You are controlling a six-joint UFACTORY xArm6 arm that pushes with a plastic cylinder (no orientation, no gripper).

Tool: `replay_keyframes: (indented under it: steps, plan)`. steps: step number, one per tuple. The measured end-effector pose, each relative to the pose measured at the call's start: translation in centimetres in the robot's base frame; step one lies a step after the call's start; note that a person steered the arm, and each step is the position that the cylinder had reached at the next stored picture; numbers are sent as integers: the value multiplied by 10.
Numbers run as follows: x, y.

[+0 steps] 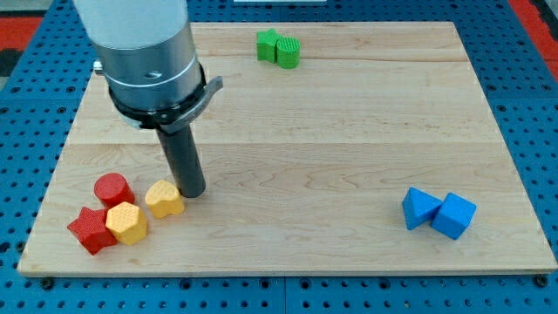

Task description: Move the green star diagonally bottom left to the green circle

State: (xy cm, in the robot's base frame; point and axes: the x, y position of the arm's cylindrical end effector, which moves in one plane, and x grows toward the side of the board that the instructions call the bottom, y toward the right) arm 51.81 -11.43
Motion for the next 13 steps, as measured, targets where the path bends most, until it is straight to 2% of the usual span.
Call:
replay_keyframes:
  steps: [2,3,5,6,7,9,10,13]
  plan:
    - [0,-18]
    - [-1,0]
    - [-34,160]
    - [-81,235]
    - [-195,256]
    - [-324,253]
    - [-325,245]
    - [-326,143]
